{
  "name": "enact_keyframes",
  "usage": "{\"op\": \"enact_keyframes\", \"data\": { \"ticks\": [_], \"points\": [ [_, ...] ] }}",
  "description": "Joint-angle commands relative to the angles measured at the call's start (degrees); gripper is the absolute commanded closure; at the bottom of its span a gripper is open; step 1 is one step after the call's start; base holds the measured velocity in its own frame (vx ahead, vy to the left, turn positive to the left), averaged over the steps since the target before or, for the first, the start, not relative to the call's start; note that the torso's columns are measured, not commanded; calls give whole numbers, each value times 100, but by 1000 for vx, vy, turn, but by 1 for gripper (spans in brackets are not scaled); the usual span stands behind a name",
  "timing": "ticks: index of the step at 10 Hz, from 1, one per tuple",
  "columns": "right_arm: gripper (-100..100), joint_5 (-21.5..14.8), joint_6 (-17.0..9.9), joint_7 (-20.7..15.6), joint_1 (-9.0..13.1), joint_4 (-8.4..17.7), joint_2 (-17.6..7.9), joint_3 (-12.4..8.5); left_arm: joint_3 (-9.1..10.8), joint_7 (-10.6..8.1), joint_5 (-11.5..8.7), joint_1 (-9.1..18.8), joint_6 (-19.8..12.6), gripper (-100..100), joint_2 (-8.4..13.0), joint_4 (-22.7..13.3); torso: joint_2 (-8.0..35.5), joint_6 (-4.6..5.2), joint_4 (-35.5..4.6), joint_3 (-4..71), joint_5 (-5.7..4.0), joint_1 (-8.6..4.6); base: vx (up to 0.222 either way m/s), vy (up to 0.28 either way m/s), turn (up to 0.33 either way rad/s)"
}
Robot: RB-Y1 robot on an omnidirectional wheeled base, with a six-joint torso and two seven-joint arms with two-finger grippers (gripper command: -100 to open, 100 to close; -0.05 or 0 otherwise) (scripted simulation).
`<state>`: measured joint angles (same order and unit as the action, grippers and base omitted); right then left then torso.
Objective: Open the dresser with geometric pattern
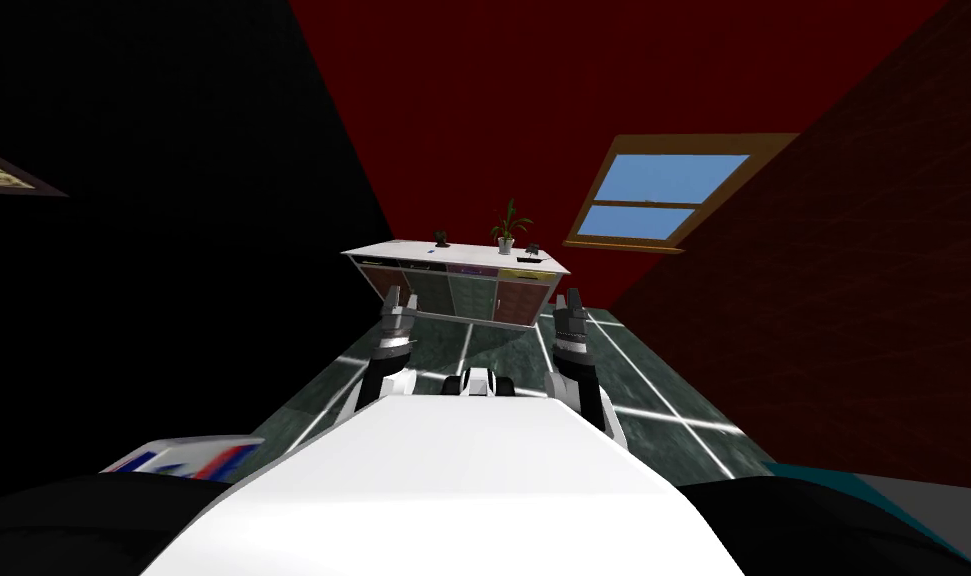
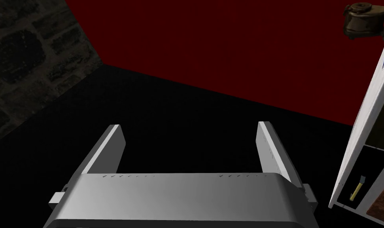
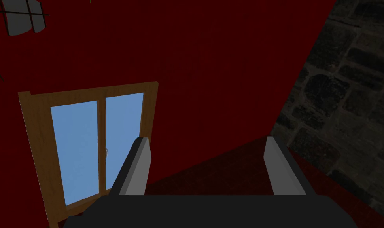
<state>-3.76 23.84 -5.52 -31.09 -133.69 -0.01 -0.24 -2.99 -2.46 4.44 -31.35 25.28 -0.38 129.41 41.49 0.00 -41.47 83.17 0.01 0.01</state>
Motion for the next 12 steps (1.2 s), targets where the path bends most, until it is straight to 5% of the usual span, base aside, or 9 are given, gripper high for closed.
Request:
{"op": "enact_keyframes", "data": {
  "ticks": [1, 5, 12],
  "points": [
    [0, 0, 0, 0, -1, 1, 0, 0, 6, 2, -1, 42, 133, -100, 465, -181, 46, 0, -54, 117, 0, 2, 70, 2, -19],
    [0, 0, 0, 0, -2, 1, 0, 0, 13, 10, -2, 135, 506, -100, 904, -699, 64, 0, -77, 149, -1, -3, 122, -2, -24],
    [0, 0, 0, 0, -2, 1, 0, 0, 28, 28, -4, 333, 1306, -100, 1173, -1808, 72, 0, -79, 145, 0, 1, 140, 8, -29]
  ]
}}
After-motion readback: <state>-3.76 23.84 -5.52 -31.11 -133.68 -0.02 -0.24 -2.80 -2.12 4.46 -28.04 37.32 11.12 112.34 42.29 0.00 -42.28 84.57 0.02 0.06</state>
